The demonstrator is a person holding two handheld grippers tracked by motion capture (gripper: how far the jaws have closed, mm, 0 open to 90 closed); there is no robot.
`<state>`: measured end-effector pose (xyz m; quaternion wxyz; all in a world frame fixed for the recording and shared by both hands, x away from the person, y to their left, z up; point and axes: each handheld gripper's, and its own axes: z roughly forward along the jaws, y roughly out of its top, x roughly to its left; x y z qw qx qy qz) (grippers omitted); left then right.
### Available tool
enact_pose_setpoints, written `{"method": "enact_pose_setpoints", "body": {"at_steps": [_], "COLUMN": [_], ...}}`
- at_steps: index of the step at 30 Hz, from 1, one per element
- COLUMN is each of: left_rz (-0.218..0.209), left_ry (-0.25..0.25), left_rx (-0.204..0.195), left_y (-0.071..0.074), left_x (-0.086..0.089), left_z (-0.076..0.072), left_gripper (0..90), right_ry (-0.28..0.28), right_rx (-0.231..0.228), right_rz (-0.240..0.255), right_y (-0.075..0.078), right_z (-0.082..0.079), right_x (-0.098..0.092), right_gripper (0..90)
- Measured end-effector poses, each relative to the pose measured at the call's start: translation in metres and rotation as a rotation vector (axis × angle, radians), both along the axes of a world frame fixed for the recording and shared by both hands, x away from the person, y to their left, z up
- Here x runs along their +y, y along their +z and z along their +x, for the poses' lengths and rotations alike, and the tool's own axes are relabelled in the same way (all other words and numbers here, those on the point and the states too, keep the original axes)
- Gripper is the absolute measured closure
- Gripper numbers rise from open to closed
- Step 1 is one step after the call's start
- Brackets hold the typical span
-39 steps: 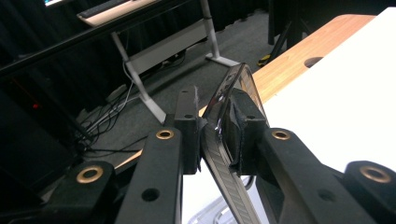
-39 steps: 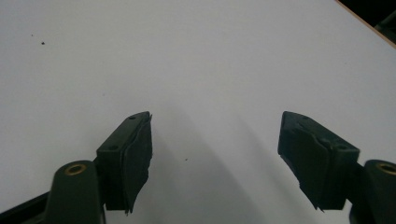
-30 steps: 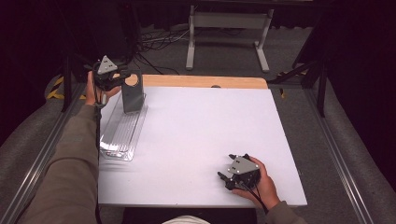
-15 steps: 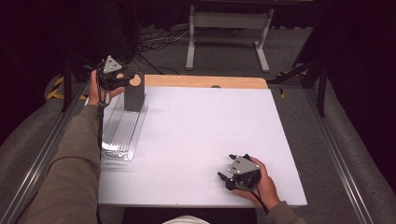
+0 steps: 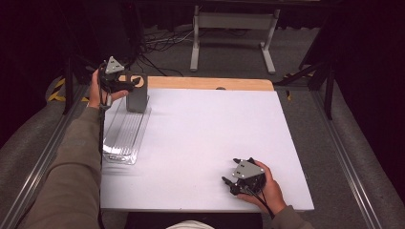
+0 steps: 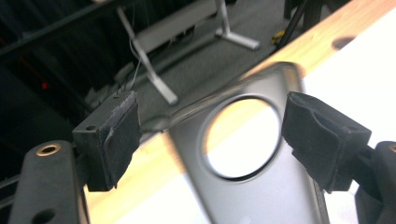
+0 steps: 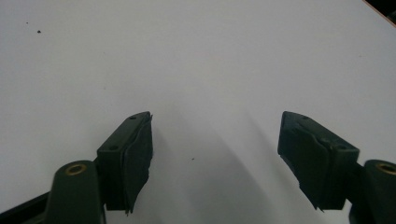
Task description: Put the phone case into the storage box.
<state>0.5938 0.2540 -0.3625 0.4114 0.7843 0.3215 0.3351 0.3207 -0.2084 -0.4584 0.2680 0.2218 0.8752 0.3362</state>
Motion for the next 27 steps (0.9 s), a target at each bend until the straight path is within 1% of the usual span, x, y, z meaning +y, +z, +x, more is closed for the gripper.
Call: {"method": "enact_pose_setpoints", "body": {"at_steps": [1, 2, 3, 4, 6, 8, 11, 15, 16, 18, 19, 21, 23, 24, 25, 27], "left_rz": [0.024, 0.025, 0.016, 0.015, 0.001, -0.039, -0.069, -0.117, -0.125, -0.142, -0.142, -0.164, -0.181, -0.189, -0.189, -0.200], "left_ry": [0.000, 0.003, 0.003, 0.005, 0.012, 0.013, 0.005, -0.014, -0.017, -0.027, -0.030, -0.033, -0.047, -0.059, -0.059, -0.067], "left_rx": [0.002, 0.007, 0.016, 0.016, 0.017, 0.011, -0.005, -0.030, -0.042, -0.051, -0.054, -0.066, -0.077, -0.084, -0.084, -0.094], "left_y": [-0.003, -0.006, -0.008, -0.009, -0.011, -0.011, -0.009, -0.005, -0.003, -0.001, 0.001, 0.003, 0.006, 0.007, 0.007, 0.008], "left_x": [0.001, 0.002, 0.002, 0.004, 0.006, 0.009, 0.012, 0.014, 0.014, 0.013, 0.013, 0.013, 0.012, 0.011, 0.011, 0.010], "left_z": [0.000, 0.000, -0.001, -0.001, -0.003, -0.007, -0.014, -0.028, -0.034, -0.042, -0.045, -0.053, -0.062, -0.070, -0.070, -0.078], "left_gripper": [21.1, 20.7, 19.8, 19.5, 18.7, 17.0, 15.3, 12.9, 12.1, 11.4, 11.2, 10.3, 10.3, 10.2, 10.0, 10.0], "right_ry": [0.000, -0.003, -0.002, 0.000, 0.002, 0.001, 0.001, -0.004, -0.003, -0.004, -0.004, -0.004, -0.005, -0.003, -0.003, -0.006], "right_rx": [0.001, 0.003, 0.002, 0.000, 0.000, 0.001, -0.008, -0.019, -0.025, -0.034, -0.040, -0.047, -0.058, -0.067, -0.067, -0.076], "right_rz": [0.001, 0.002, 0.001, 0.001, -0.001, 0.002, 0.004, 0.019, 0.024, 0.035, 0.040, 0.047, 0.051, 0.057, 0.057, 0.065], "right_y": [0.000, 0.000, 0.000, 0.000, 0.000, 0.001, 0.002, 0.004, 0.005, 0.008, 0.009, 0.010, 0.012, 0.014, 0.014, 0.016], "right_z": [0.000, 0.000, 0.000, 0.000, 0.000, -0.001, -0.001, -0.001, -0.001, -0.001, -0.001, -0.001, -0.002, -0.002, -0.002, -0.002], "right_x": [0.000, 0.000, 0.000, 0.000, 0.001, 0.001, 0.001, 0.000, -0.001, -0.002, -0.002, -0.002, -0.002, -0.003, -0.003, -0.004], "right_gripper": [27.1, 27.1, 27.1, 27.2, 27.2, 27.2, 27.2, 27.2, 27.2, 27.2, 27.2, 27.1, 27.0, 27.0, 27.0, 27.0]}}
